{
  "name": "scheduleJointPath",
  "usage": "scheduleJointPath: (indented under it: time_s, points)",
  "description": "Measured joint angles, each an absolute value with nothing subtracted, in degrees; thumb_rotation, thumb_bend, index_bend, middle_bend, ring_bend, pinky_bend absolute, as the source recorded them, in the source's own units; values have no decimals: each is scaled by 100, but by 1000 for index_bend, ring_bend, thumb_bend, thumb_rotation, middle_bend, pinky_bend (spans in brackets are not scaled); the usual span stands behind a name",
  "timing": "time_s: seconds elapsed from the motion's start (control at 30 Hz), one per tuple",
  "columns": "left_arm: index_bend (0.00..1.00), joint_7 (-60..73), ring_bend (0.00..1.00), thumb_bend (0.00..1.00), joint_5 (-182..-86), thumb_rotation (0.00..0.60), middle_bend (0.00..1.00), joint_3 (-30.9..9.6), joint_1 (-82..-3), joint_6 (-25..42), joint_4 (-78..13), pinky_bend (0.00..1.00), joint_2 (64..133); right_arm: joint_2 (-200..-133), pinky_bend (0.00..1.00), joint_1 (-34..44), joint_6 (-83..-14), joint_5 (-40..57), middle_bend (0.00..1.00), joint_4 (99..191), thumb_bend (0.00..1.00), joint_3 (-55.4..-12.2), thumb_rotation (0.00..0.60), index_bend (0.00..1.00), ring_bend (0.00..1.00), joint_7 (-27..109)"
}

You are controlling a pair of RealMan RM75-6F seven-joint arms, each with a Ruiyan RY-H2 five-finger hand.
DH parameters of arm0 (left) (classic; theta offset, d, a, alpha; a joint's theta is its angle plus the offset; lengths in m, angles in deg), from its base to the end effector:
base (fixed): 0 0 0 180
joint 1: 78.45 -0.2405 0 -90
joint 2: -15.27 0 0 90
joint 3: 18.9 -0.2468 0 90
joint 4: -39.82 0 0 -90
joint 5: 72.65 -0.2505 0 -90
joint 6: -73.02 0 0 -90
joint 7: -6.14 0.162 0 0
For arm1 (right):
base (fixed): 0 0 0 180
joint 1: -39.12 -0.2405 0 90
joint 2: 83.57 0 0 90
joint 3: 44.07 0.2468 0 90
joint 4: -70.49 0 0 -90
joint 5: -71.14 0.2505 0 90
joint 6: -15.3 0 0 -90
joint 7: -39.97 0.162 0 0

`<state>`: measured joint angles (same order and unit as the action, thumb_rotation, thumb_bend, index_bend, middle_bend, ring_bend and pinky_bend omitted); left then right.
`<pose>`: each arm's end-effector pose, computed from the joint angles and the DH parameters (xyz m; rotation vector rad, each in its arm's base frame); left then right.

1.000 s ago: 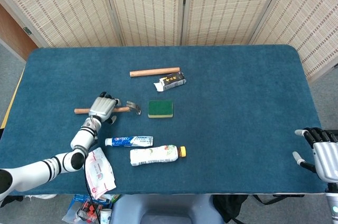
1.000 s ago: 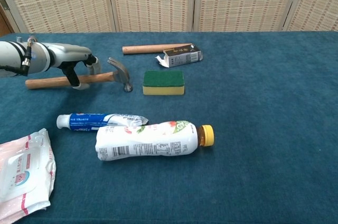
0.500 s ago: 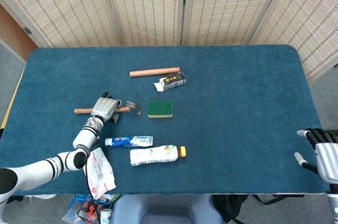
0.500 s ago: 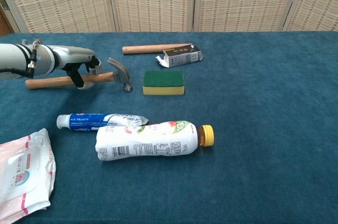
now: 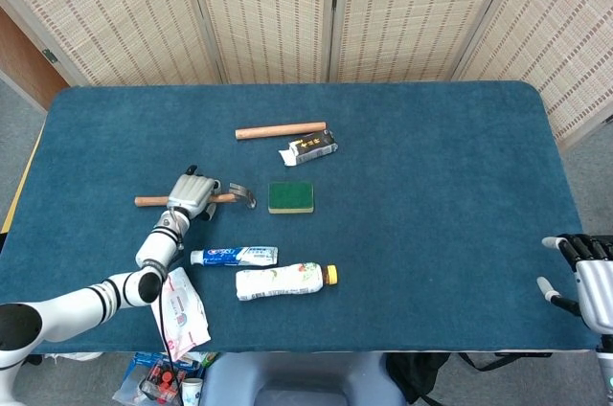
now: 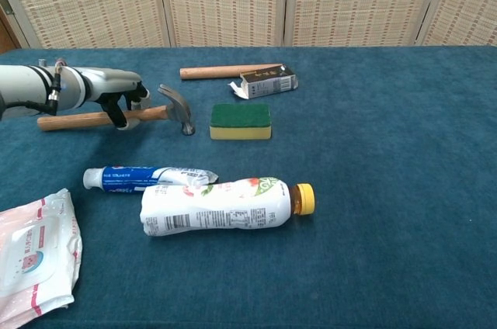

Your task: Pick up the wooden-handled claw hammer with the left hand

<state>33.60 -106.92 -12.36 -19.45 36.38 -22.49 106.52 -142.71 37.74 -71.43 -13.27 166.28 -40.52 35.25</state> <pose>-0.1756 0.4636 -0.0619 -1.8277 -1.0045 -0.5117 -0.3265 -0.1847 0.1475 1.3429 -0.8372 0.7927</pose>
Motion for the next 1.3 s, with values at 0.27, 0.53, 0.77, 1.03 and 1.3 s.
scheduleJointPath:
  time_s: [0.27,0.53,0.77,1.03,1.3]
  points:
    - [540,3223,423,516,-10741,600,601,-1171,-1947,3598,-2051,0,10791,-14273,223,3788,-7120,-1277,301,16639,230,-4052,600,313,216,3499]
    - [629,2593,552,530,-11253,600,710,-976,-2053,3704,-2025,441,10768,-14258,223,3792,-7117,-1247,300,16709,230,-4039,600,313,216,3420]
    - [680,1632,685,531,-12288,600,795,-804,-2259,3735,-2118,754,10647,-14242,223,3787,-7121,-1249,301,16804,230,-4031,600,313,216,3325]
    - [698,16,835,531,-13654,600,838,-676,-2526,3469,-2194,889,10518,-14226,224,3809,-7152,-1280,300,16869,230,-4048,600,313,217,3282]
    - [700,-1521,869,531,-15126,600,848,-712,-2682,2644,-2264,889,10466,-14227,223,3833,-7179,-1340,300,16915,230,-4084,600,313,216,3240]
